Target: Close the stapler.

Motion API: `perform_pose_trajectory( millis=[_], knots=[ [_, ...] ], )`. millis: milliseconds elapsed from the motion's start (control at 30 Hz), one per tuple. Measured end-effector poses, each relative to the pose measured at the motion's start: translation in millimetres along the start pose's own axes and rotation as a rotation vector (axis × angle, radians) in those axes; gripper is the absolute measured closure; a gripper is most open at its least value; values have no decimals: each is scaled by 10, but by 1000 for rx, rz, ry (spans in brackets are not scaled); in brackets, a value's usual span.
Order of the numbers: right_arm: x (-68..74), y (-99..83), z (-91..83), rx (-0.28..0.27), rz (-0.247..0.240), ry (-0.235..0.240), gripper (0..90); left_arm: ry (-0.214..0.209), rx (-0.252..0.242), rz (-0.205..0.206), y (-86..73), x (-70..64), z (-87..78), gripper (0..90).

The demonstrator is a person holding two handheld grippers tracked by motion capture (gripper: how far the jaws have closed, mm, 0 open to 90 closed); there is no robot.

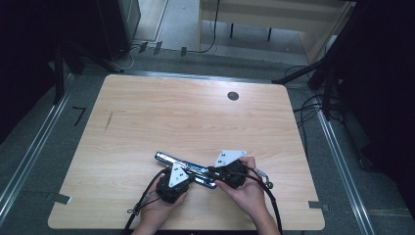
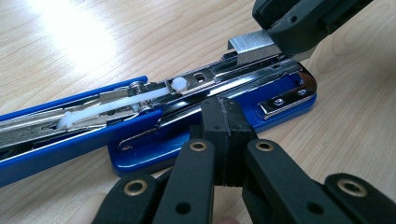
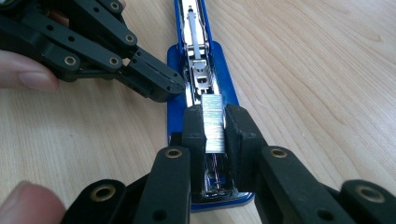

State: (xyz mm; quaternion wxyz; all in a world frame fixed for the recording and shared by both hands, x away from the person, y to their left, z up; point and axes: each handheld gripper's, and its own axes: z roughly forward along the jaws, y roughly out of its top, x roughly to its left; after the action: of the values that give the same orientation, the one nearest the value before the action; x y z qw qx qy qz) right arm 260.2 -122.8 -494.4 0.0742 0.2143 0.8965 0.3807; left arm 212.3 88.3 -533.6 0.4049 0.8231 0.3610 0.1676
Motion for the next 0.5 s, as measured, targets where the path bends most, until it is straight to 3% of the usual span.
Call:
perform_pose_trajectory(
  millis=[500],
  knots=[
    [-20, -7, -1, 20, -1, 17, 798, 0, 0, -1, 0, 2, 0, 900]
  ],
)
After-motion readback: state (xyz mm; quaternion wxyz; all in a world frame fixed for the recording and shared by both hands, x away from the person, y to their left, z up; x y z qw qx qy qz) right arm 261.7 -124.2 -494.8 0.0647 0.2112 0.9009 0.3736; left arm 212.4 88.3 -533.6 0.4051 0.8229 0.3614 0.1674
